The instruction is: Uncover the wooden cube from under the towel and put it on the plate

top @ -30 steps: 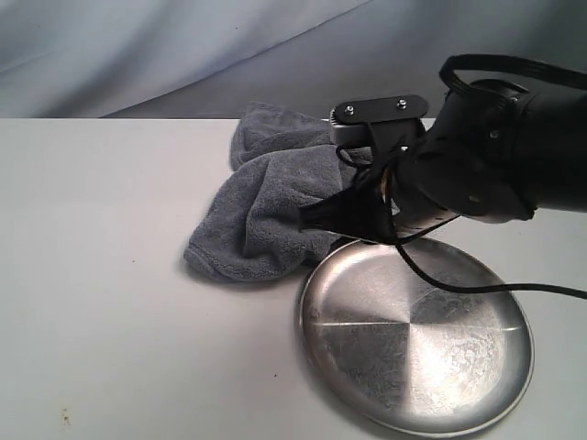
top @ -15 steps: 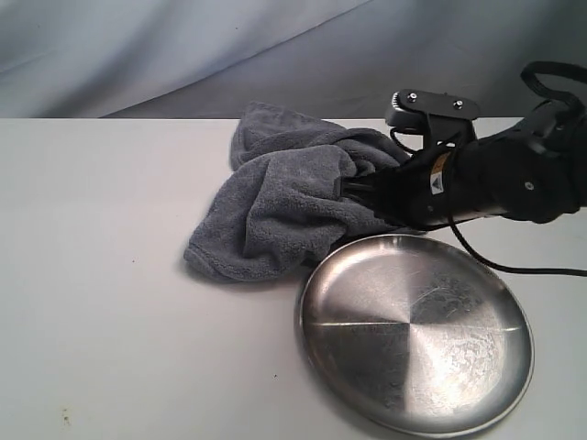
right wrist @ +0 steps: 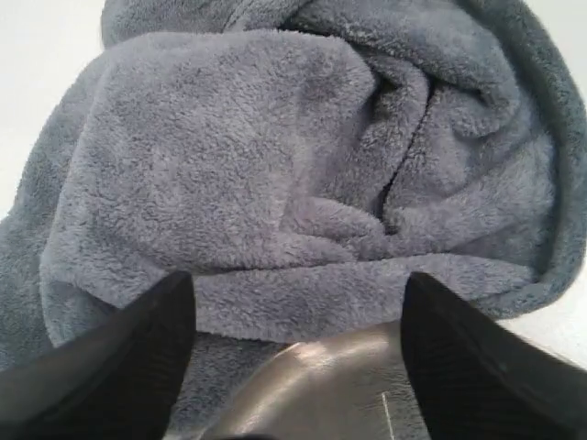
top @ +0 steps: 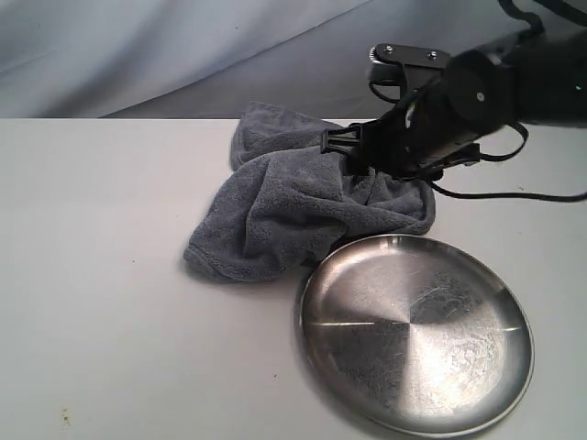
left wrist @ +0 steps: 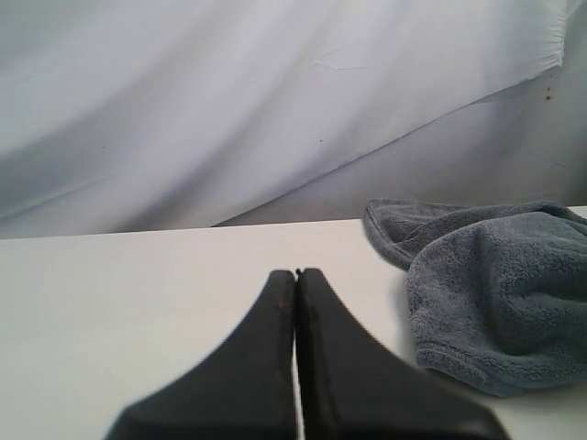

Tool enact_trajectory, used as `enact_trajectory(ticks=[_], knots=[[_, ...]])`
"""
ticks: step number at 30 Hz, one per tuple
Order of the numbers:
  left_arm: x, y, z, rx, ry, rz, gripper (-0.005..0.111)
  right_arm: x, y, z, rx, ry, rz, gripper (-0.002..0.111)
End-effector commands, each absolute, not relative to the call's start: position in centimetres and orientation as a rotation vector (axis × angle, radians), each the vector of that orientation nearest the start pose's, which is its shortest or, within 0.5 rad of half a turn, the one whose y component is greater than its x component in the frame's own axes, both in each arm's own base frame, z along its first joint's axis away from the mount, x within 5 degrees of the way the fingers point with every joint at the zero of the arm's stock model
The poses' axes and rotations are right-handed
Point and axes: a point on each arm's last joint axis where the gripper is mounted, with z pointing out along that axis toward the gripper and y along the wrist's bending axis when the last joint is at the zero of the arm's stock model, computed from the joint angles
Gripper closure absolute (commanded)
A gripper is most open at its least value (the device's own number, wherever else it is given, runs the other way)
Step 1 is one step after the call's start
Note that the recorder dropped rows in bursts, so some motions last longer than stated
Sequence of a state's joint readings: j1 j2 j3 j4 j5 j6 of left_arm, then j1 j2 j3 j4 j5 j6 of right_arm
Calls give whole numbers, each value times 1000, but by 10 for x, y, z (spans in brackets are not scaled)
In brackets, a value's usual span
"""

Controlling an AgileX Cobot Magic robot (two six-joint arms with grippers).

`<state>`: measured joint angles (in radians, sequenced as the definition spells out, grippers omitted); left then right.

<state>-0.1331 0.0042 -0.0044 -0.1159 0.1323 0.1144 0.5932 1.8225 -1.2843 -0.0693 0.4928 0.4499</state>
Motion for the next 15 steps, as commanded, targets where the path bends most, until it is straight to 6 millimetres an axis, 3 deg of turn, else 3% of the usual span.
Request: enact_trajectory(ticks=[1, 11, 15], knots=[[56, -9, 201, 120, 1612, -123, 107, 352, 244, 224, -294, 2660, 437, 41], [56, -9, 201, 120, 1612, -123, 107, 377, 285, 200, -696, 2803, 474, 30], [56, -9, 201, 120, 1612, -123, 107, 379, 287, 183, -714, 2827, 450, 29]])
